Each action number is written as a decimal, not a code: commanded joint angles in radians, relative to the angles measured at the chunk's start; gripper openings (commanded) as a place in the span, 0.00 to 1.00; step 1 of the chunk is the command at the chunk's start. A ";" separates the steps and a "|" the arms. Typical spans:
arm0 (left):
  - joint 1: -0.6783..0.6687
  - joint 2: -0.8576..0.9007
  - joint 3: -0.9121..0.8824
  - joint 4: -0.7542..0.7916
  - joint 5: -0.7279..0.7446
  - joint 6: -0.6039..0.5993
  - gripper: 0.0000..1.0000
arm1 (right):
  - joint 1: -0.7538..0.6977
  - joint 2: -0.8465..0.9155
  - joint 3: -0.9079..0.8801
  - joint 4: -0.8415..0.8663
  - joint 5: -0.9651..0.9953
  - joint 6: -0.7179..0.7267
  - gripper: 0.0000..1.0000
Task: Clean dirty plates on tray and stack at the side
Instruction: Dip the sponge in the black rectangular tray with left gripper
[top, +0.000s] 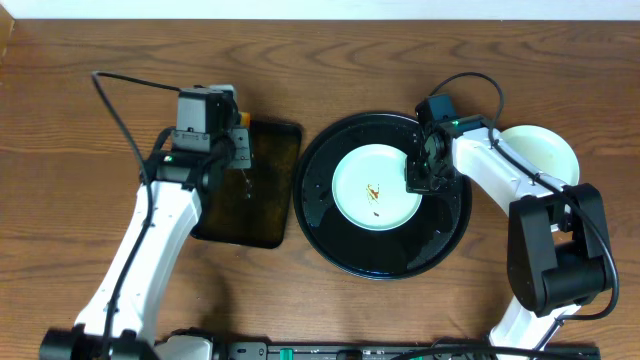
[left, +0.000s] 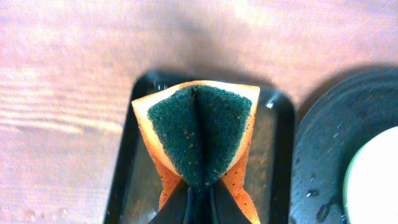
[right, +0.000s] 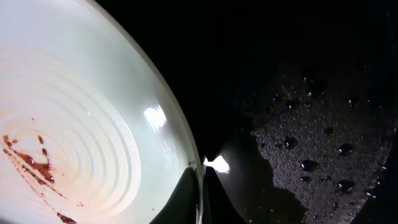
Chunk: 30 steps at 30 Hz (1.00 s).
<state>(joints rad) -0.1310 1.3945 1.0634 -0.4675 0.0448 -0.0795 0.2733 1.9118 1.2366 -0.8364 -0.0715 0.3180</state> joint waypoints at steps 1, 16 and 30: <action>0.000 -0.077 0.006 0.024 -0.020 -0.011 0.07 | 0.002 -0.019 -0.006 -0.002 0.031 -0.020 0.01; 0.001 -0.183 0.006 0.056 -0.020 -0.003 0.07 | 0.001 -0.019 -0.006 -0.002 0.045 -0.020 0.01; 0.001 -0.183 0.006 0.055 -0.020 -0.003 0.08 | 0.001 -0.019 -0.006 -0.001 0.045 -0.019 0.01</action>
<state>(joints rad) -0.1310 1.2236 1.0634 -0.4183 0.0448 -0.0788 0.2733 1.9118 1.2366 -0.8364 -0.0662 0.3180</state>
